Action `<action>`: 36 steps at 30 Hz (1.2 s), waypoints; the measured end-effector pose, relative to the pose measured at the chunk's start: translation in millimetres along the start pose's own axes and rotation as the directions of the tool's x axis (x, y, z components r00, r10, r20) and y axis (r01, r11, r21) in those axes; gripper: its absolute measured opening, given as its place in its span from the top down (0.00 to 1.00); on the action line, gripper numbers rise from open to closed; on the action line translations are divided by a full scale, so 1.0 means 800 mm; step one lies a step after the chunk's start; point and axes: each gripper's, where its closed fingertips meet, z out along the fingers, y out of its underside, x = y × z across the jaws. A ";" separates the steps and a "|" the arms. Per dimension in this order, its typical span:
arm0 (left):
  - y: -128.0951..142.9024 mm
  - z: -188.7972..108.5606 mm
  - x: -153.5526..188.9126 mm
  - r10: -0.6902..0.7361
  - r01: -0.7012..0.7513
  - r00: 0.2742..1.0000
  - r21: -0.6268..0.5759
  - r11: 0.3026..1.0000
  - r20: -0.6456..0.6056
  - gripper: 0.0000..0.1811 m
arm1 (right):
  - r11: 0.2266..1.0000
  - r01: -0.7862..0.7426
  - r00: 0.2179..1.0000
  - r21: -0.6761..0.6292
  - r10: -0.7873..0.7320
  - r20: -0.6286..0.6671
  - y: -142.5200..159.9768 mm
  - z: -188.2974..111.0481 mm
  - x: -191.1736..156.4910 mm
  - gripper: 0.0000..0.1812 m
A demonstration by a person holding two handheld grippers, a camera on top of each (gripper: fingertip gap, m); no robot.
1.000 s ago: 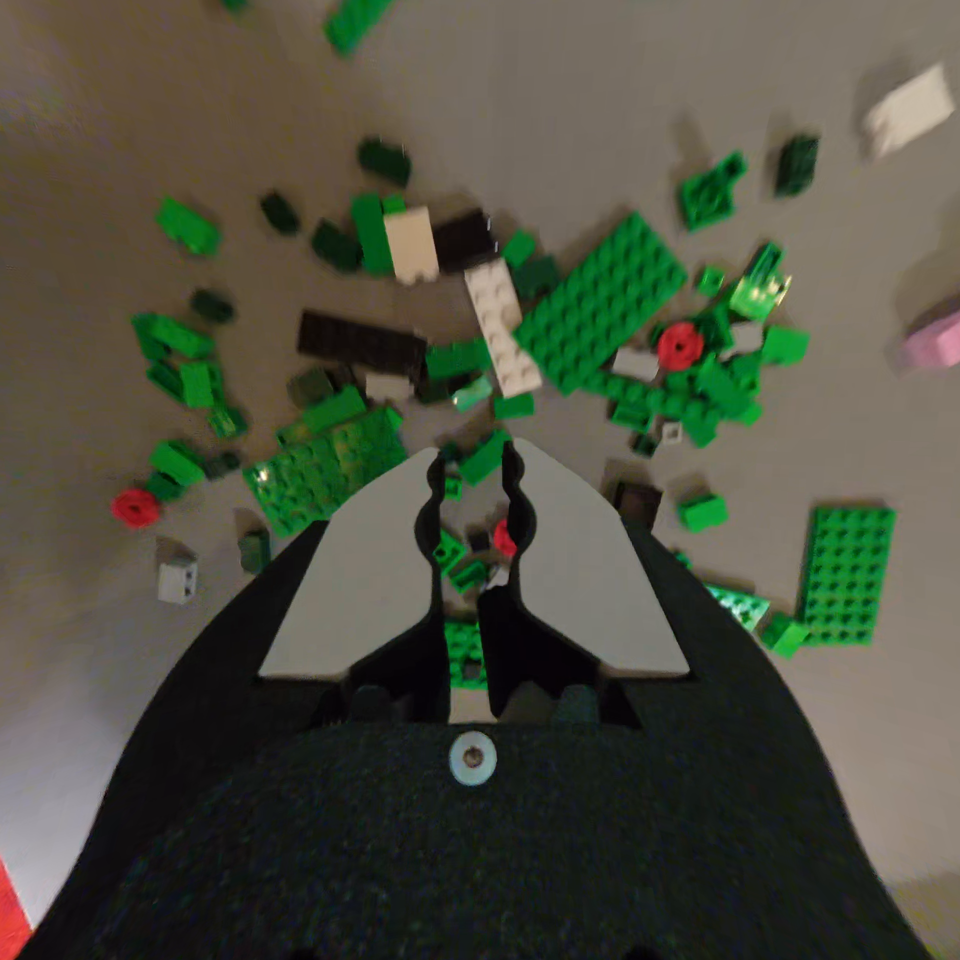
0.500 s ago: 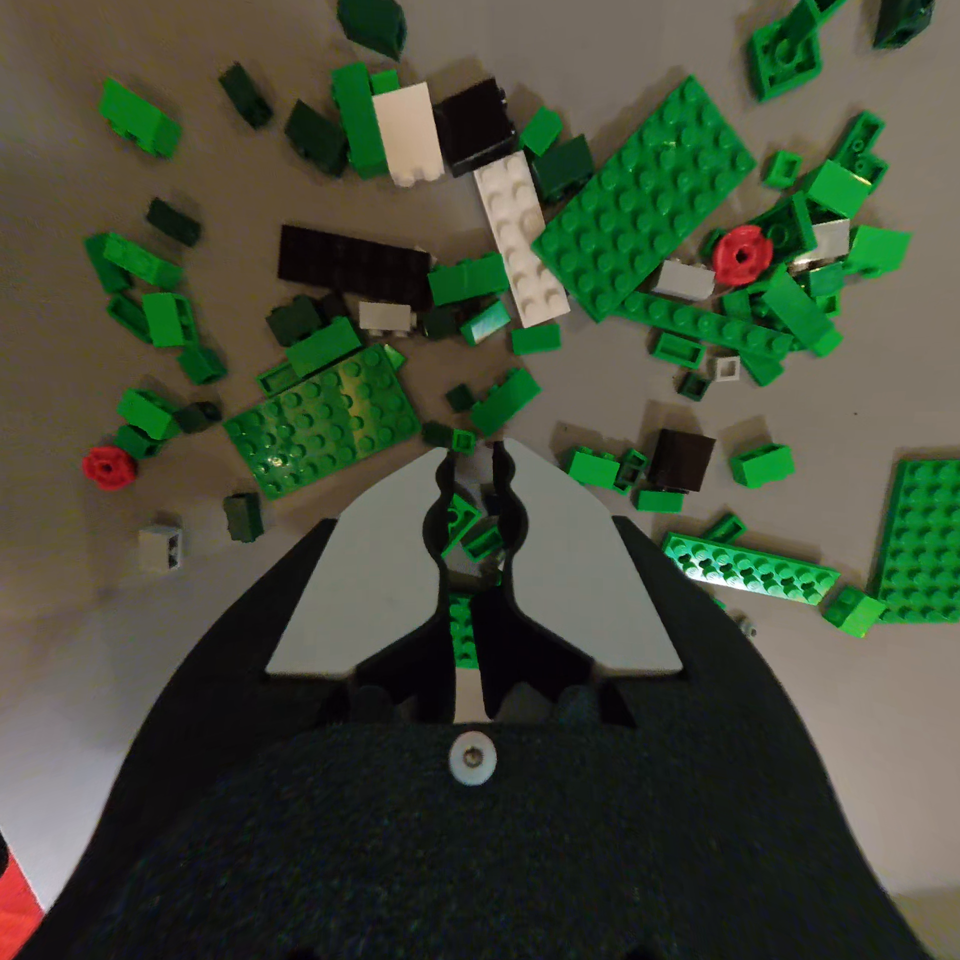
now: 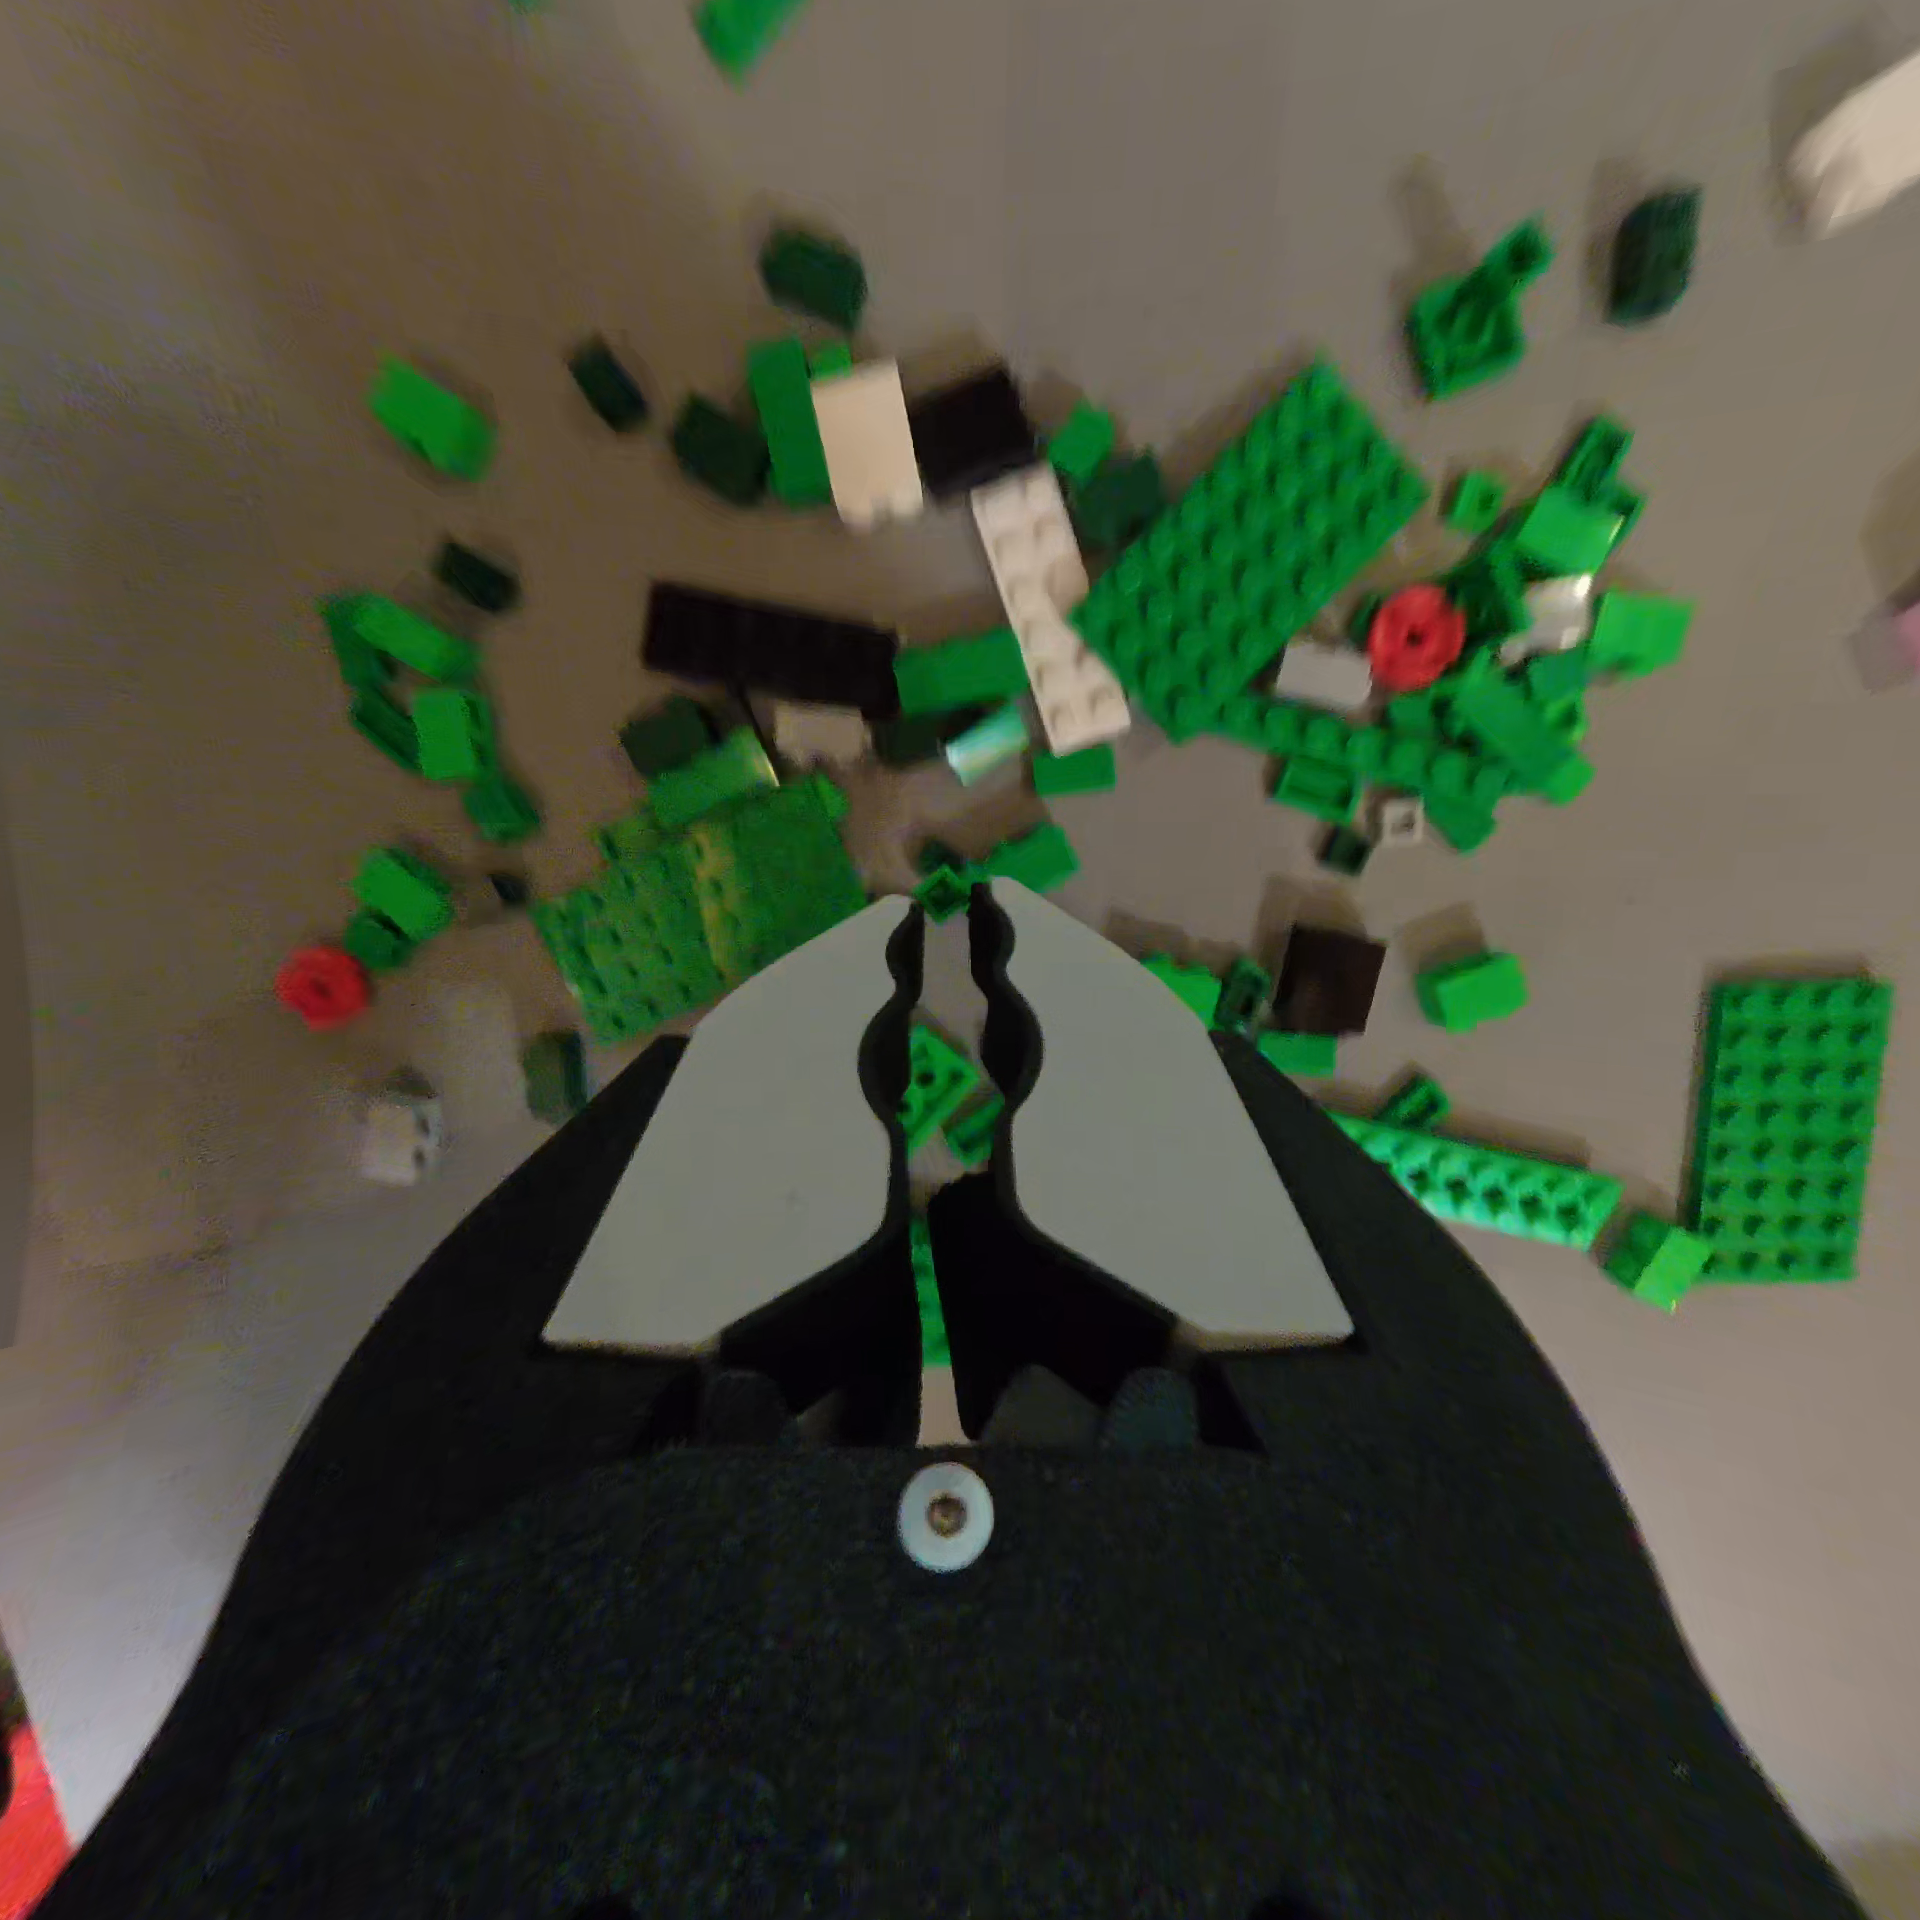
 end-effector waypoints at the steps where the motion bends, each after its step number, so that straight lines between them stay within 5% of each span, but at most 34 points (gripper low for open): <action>1: -0.001 0.000 0.000 -0.007 0.007 1.000 0.003 1.000 -0.004 0.92 | 0.998 -0.002 1.000 0.066 0.002 0.003 -0.019 -0.002 -0.004 0.95; 5: -0.006 -0.004 -0.005 -0.057 0.057 0.998 0.043 0.997 -0.014 0.90 | 0.945 0.039 0.996 0.323 -0.063 0.065 -0.119 0.016 -0.041 0.95; 13: -0.010 -0.010 -0.006 -0.088 0.091 0.996 0.080 0.993 -0.031 0.89 | 0.917 0.268 0.962 0.295 -0.274 -0.021 -0.213 0.094 -0.062 0.95; 26: -0.007 -0.007 -0.004 -0.074 0.076 0.997 0.055 0.996 -0.032 0.90 | 0.923 0.242 0.966 0.298 -0.256 0.010 -0.230 0.107 -0.056 0.90; 36: -0.007 -0.006 -0.003 -0.049 0.050 0.999 0.053 0.997 -0.019 0.93 | 0.883 0.152 0.988 0.444 -0.136 -0.068 -0.216 0.063 -0.055 0.89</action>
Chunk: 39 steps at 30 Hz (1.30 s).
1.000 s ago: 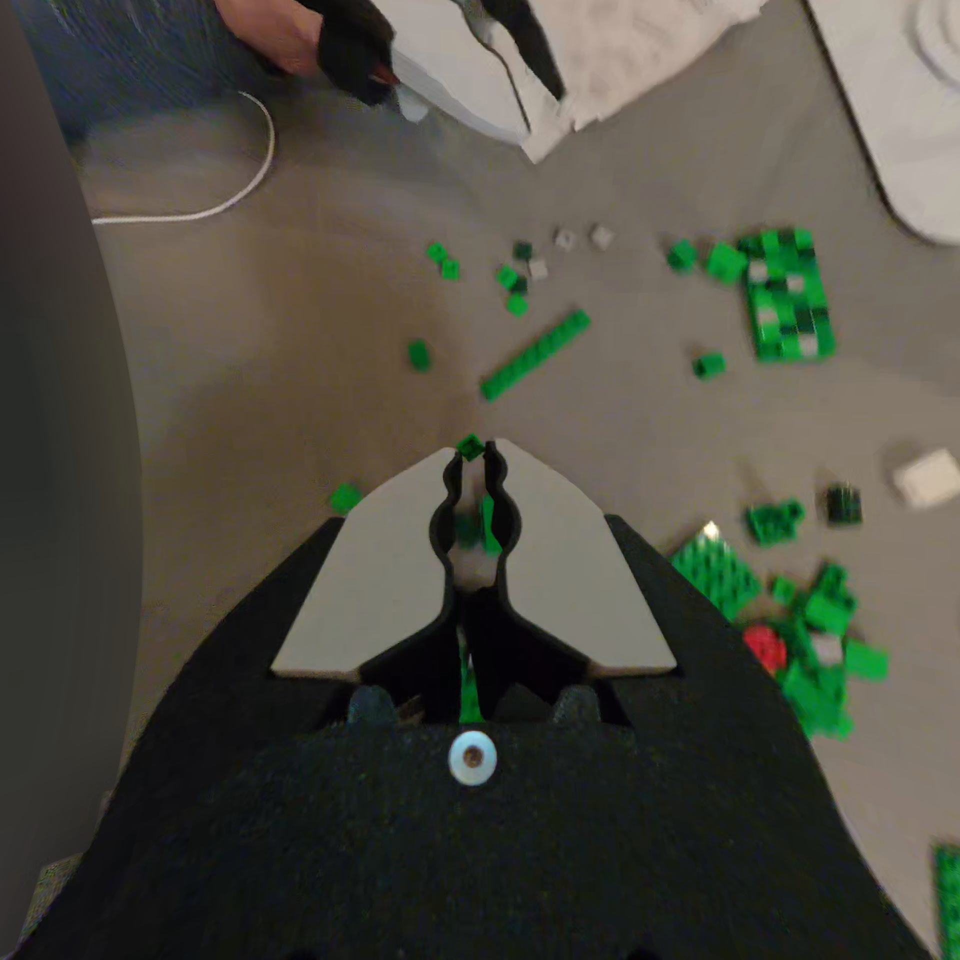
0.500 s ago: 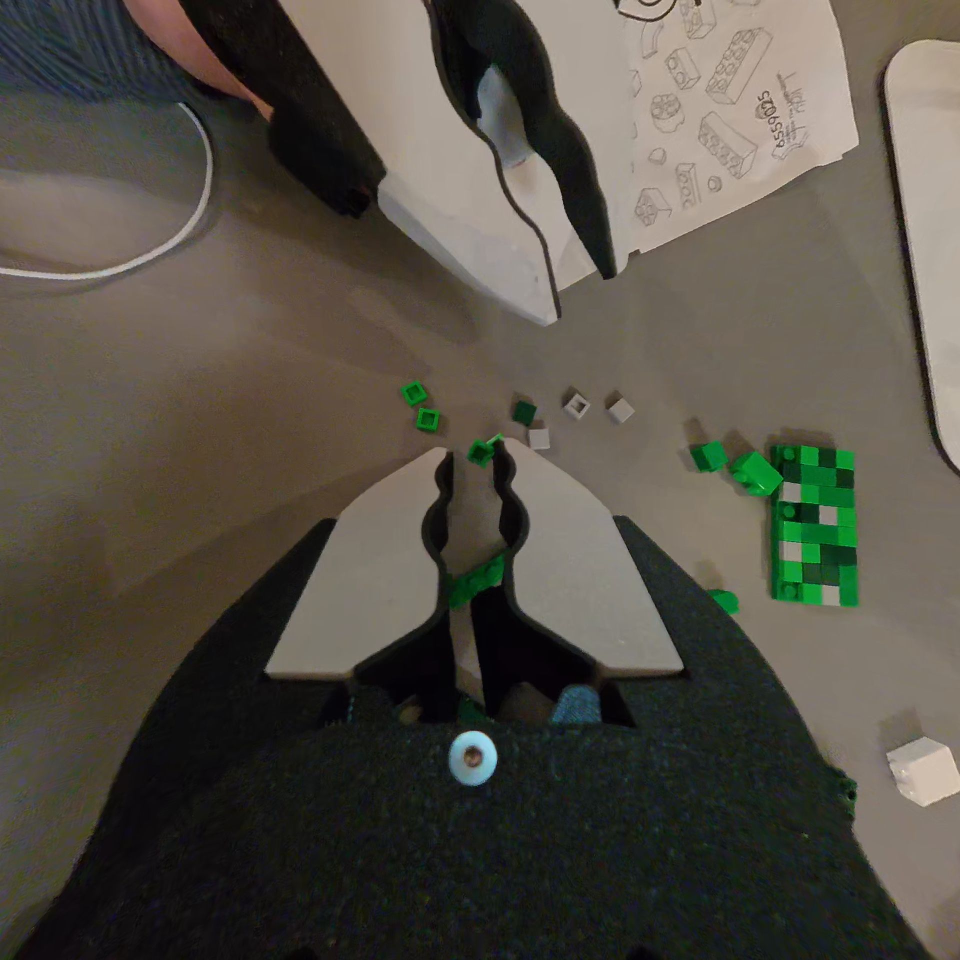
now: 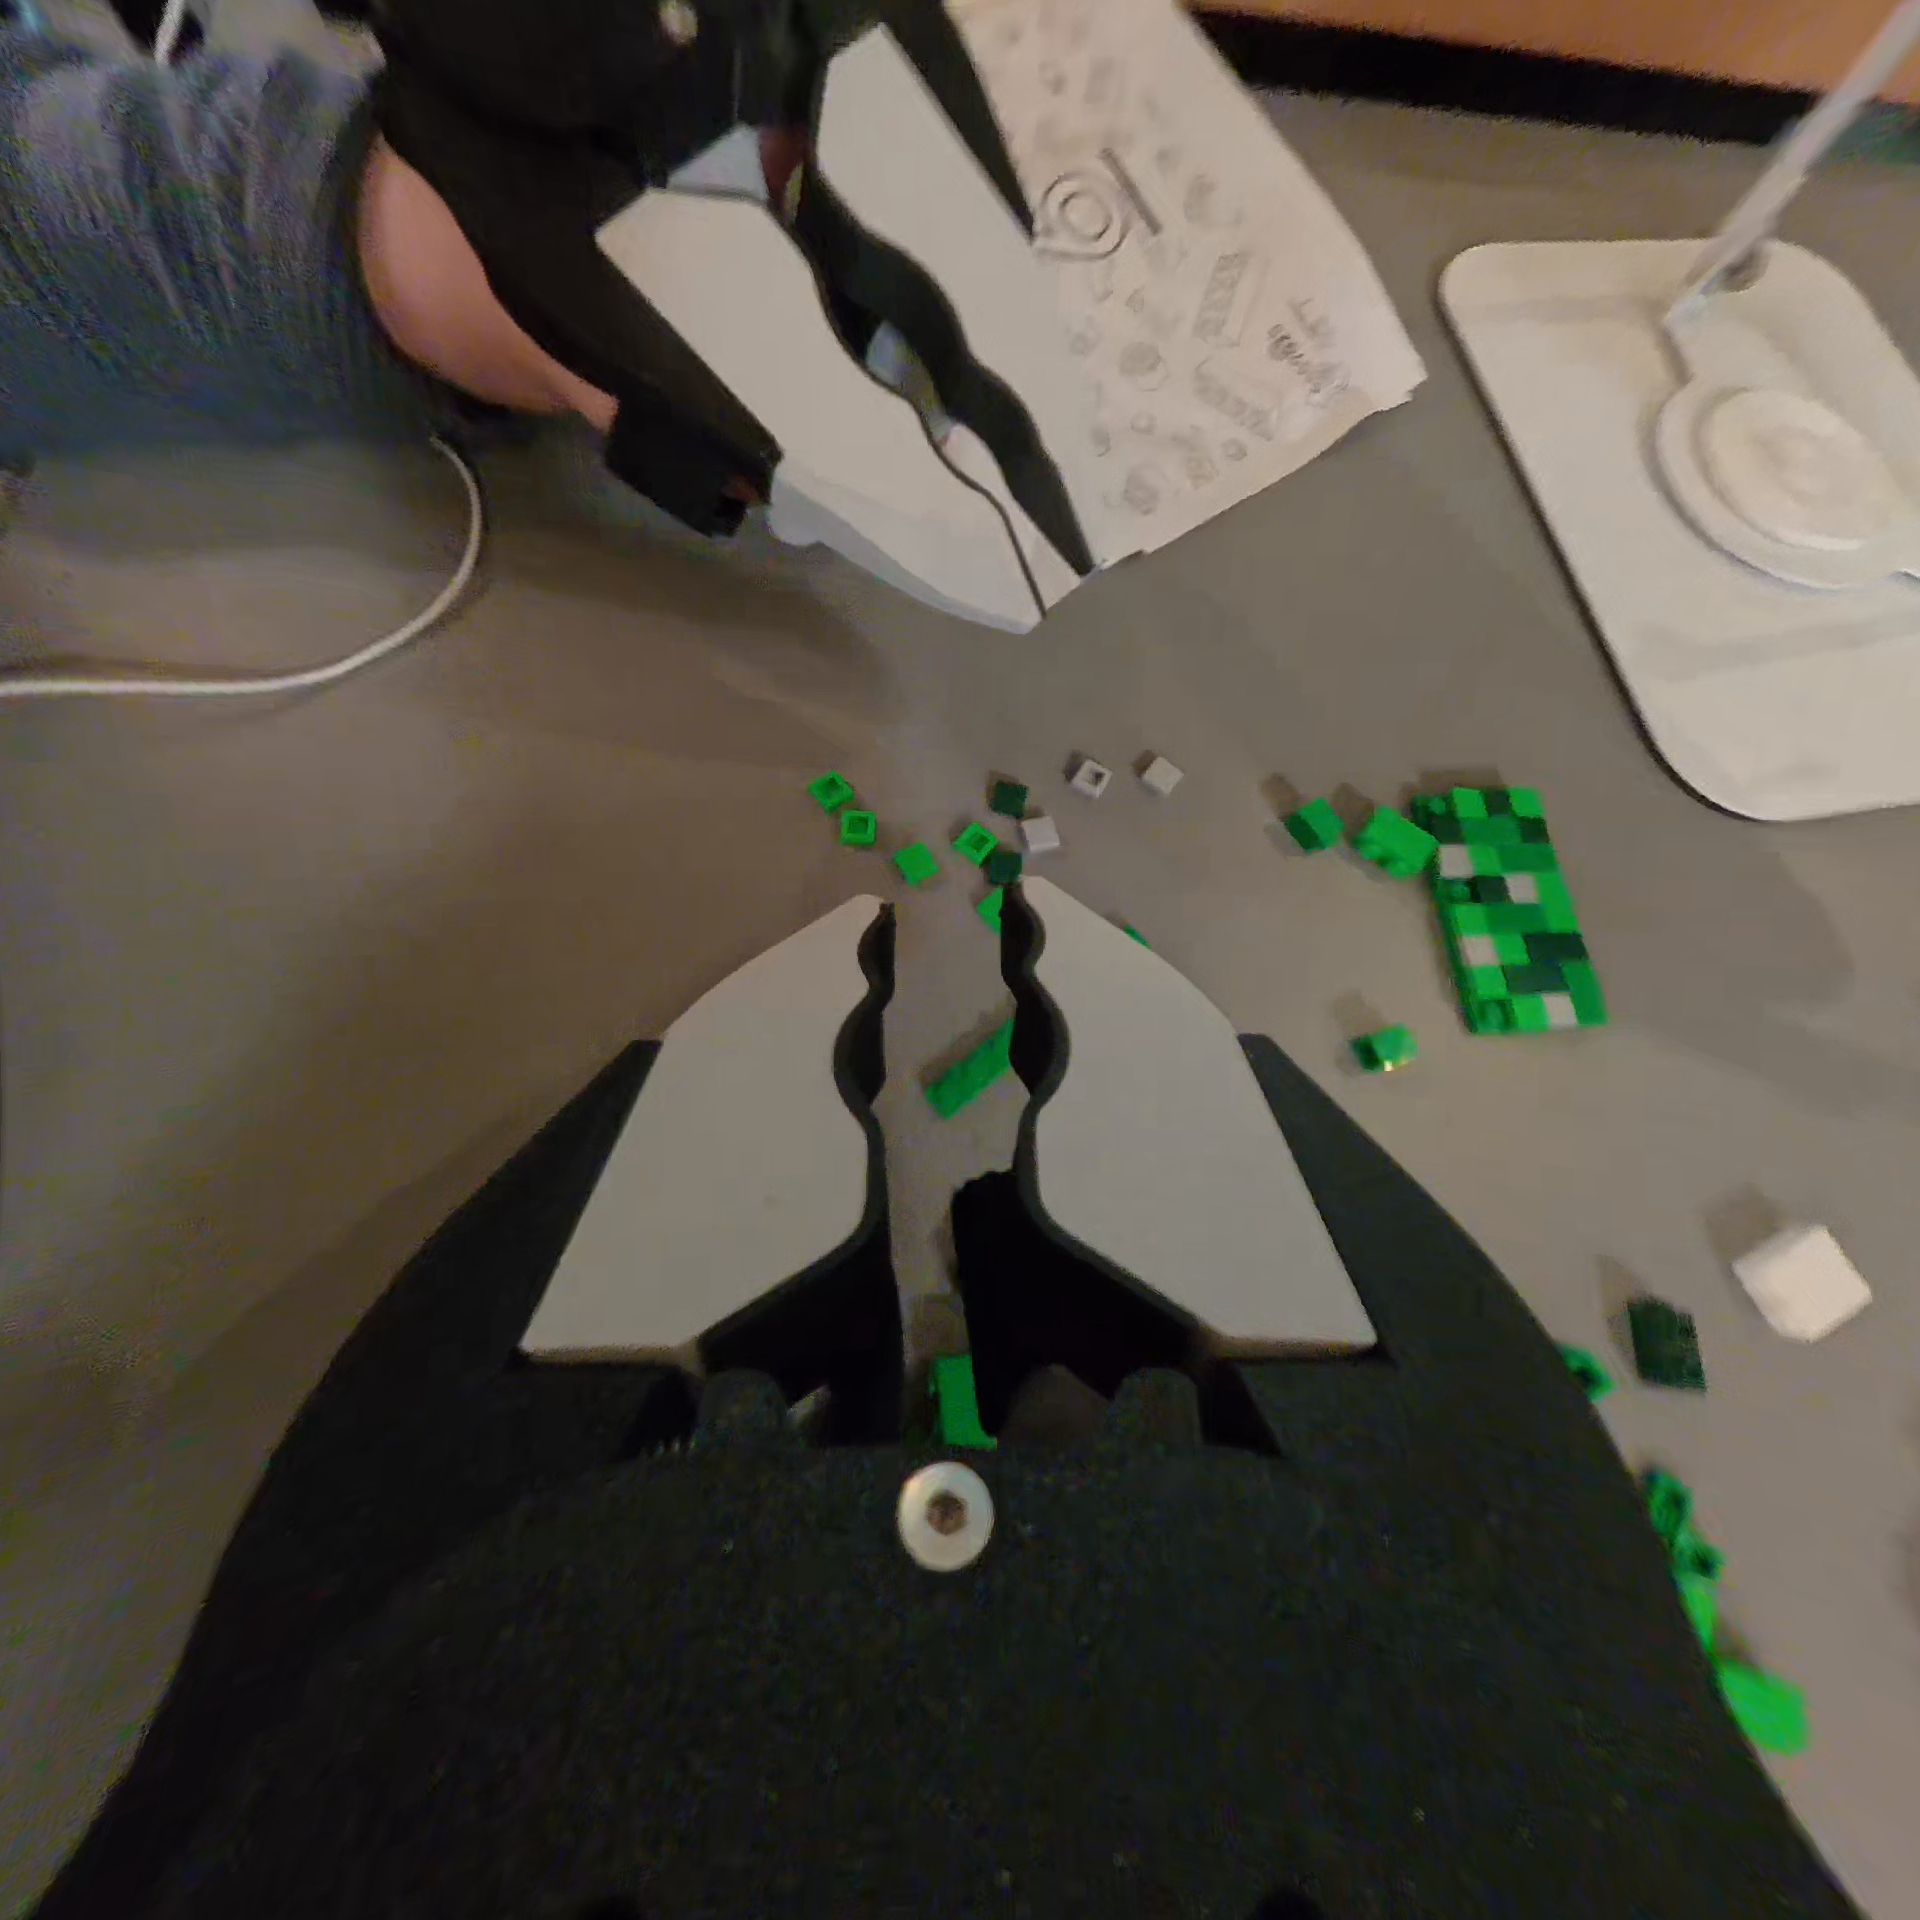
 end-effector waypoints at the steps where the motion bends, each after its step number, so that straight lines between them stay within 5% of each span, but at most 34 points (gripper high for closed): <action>1: 0.000 0.000 0.000 0.011 -0.011 1.000 -0.003 1.000 0.004 0.93 | 0.999 -0.027 0.999 0.036 0.028 -0.025 0.001 -0.009 0.001 0.89; 9: 0.001 0.002 -0.003 0.044 -0.043 0.998 -0.011 0.999 0.050 0.94 | 0.972 -0.126 0.916 0.198 0.190 -0.354 0.055 -0.119 0.031 0.91; 13: -0.001 0.000 -0.006 0.048 -0.049 0.997 0.005 0.999 0.065 0.94 | 0.923 -0.104 0.783 0.369 0.305 -0.542 0.078 -0.169 0.063 0.94; 17: 0.000 0.000 -0.012 0.075 -0.075 0.992 0.000 0.997 0.102 0.95 | 0.876 -0.116 0.719 0.469 0.400 -0.568 0.085 -0.191 0.076 0.95; 26: -0.006 -0.007 -0.018 0.039 -0.044 0.993 0.042 0.998 0.114 0.97 | 0.908 -0.033 0.723 0.418 0.311 -0.617 0.087 -0.195 0.056 0.97; 39: -0.012 -0.016 -0.027 -0.018 0.007 0.994 0.100 0.995 0.112 0.97 | 0.859 0.023 0.575 0.511 0.407 -0.710 0.105 -0.254 0.069 0.96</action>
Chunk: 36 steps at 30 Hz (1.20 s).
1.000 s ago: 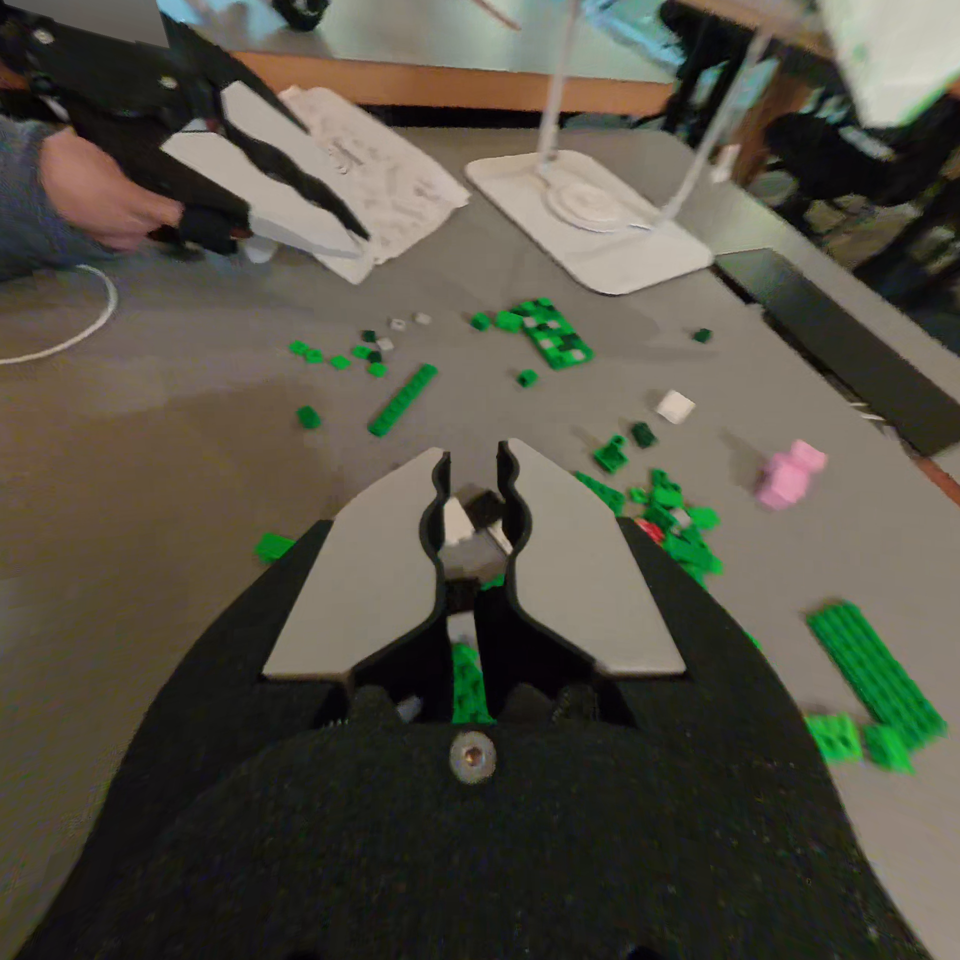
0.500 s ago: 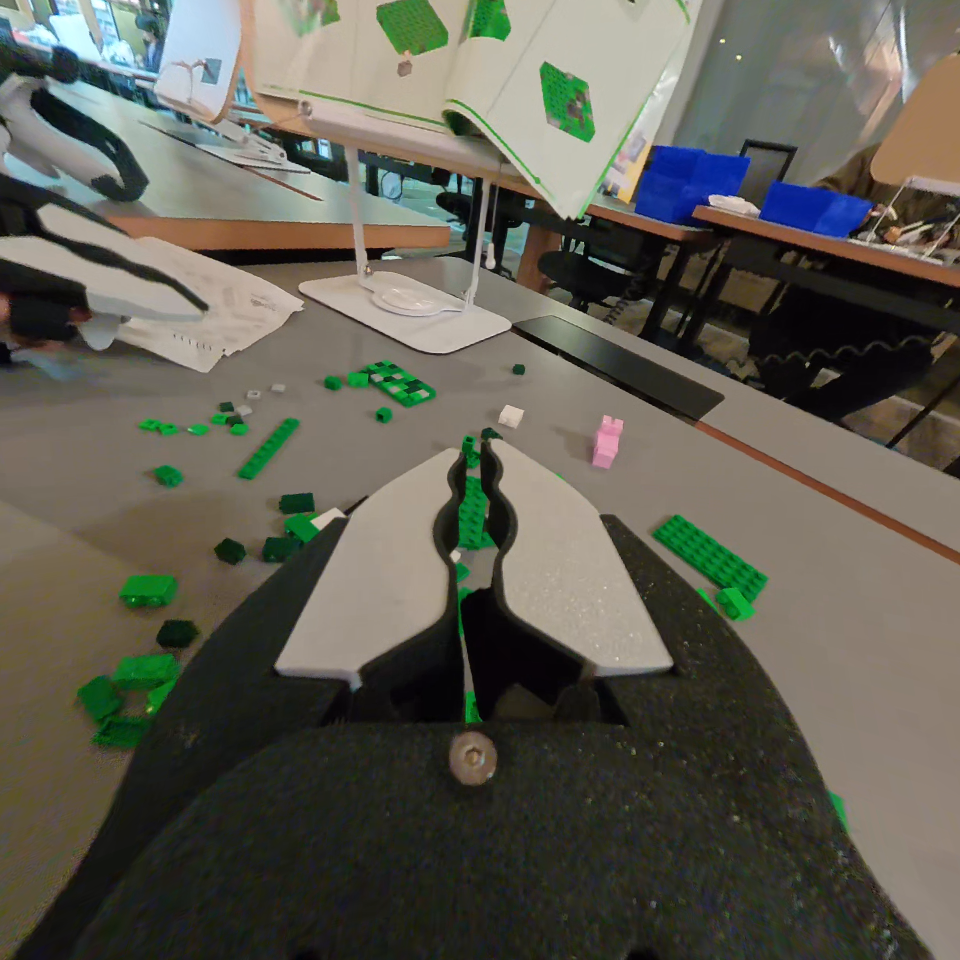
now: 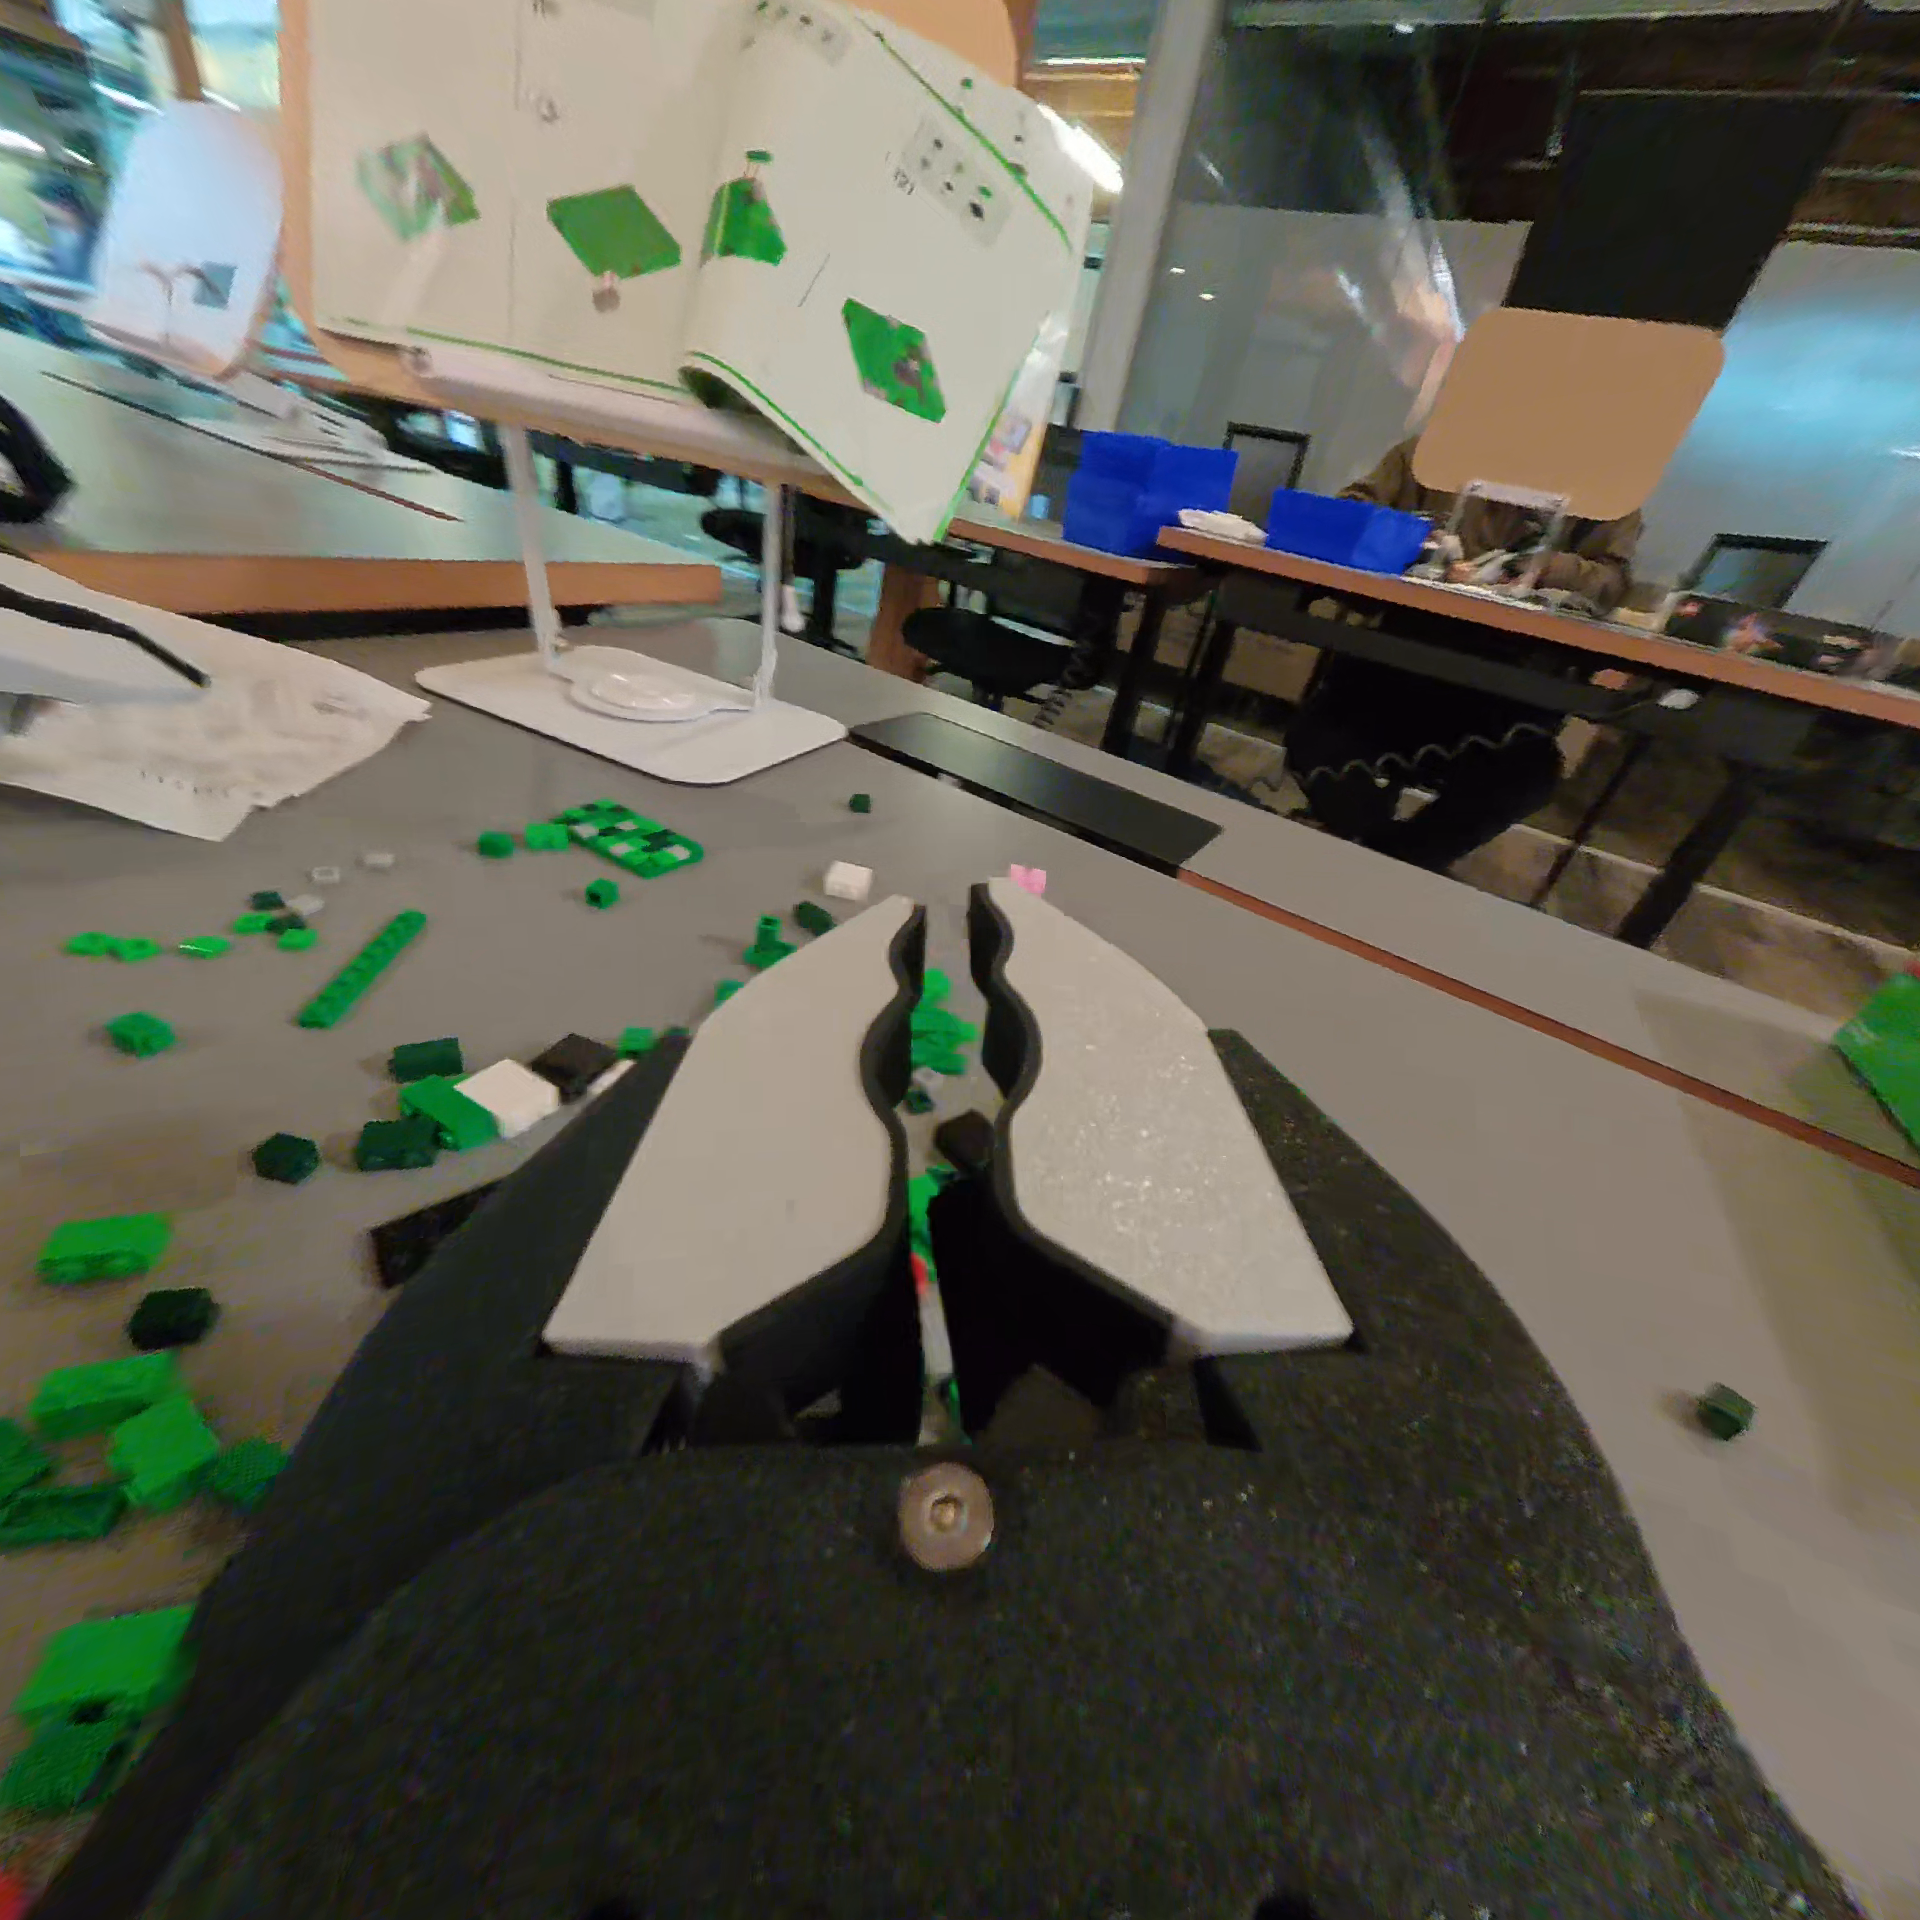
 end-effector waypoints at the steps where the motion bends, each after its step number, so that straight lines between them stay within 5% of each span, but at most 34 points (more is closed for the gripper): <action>1: 0.001 0.000 0.000 -0.001 0.001 1.000 -0.005 1.000 0.001 0.97 | 1.000 0.024 0.999 -0.005 -0.024 -0.031 0.001 0.000 0.004 0.93; 9: 0.007 0.000 -0.008 0.007 -0.005 0.999 -0.033 0.999 0.031 1.00 | 0.991 0.130 0.992 0.035 -0.130 -0.007 0.001 0.000 -0.010 0.96; 22: 0.008 0.001 -0.006 0.005 -0.004 1.000 -0.043 0.999 0.022 1.00 | 0.997 0.067 0.997 0.041 -0.066 -0.028 -0.003 -0.003 0.011 0.97; 26: 0.008 0.000 -0.006 0.002 -0.001 1.000 -0.041 0.999 0.020 1.00 | 0.990 0.120 0.992 -0.078 -0.124 -0.038 0.004 -0.011 0.048 0.98; 31: 0.009 0.002 -0.005 0.010 -0.009 1.000 -0.051 0.999 0.015 1.00 | 0.959 0.032 0.997 -0.283 -0.011 0.075 0.063 -0.011 0.063 0.93; 36: 0.010 0.002 -0.005 -0.003 0.004 1.000 -0.053 0.999 0.009 1.00 | 0.955 0.034 0.994 -0.295 -0.001 0.110 0.065 -0.016 0.064 0.94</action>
